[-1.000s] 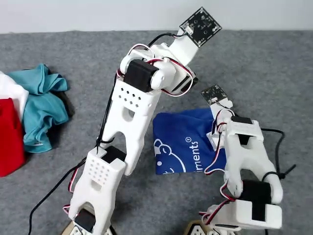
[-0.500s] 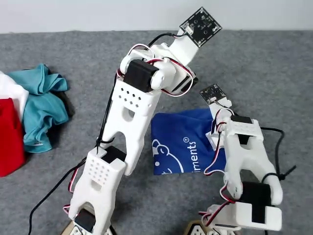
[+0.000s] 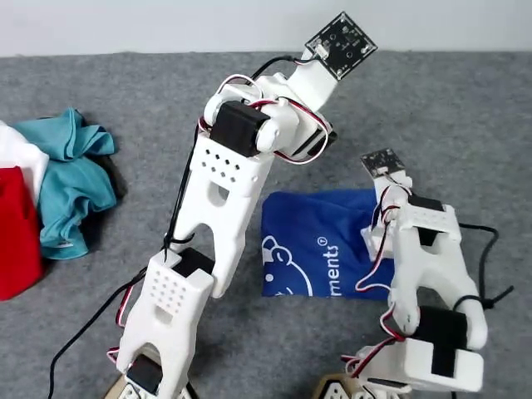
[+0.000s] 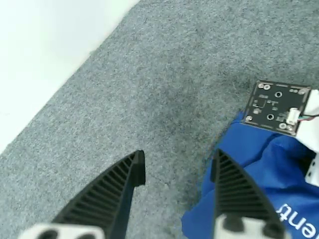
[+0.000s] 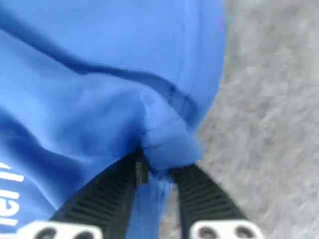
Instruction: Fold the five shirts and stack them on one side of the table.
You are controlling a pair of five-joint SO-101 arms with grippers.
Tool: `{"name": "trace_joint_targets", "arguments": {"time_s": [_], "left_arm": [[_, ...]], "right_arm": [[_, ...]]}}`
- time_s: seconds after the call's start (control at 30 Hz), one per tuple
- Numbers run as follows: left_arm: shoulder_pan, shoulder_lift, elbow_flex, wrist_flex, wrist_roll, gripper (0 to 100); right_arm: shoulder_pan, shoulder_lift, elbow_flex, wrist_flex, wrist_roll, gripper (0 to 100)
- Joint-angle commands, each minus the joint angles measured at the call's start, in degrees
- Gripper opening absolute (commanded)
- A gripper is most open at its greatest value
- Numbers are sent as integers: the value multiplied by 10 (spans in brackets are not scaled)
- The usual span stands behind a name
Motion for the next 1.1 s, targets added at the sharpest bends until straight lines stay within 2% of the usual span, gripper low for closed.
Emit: {"name": "trace_joint_targets", "arguments": {"time_s": [0.0,0.17,0.3,0.4,0.57,0.97,1.07], "left_arm": [[-5,-35,-20,9,4,214],[-5,-35,-20,9,4,214],[-5,-35,-20,9,4,214],[-5,-35,-20,9,4,214],[-5,-40,-20,9,4,214],[-5,-40,-20,9,4,214],[-5,-40,-20,9,5,214]], "right_arm": [[-20,-4,-67,87,-49,285],[-21,-4,-162,205,-53,304],[-51,-1,-157,215,-55,303],[-79,-1,-120,173,-55,303],[-73,-1,-33,58,-55,303],[-73,4,28,-29,-52,299],[-73,41,33,-64,-51,229]]}}
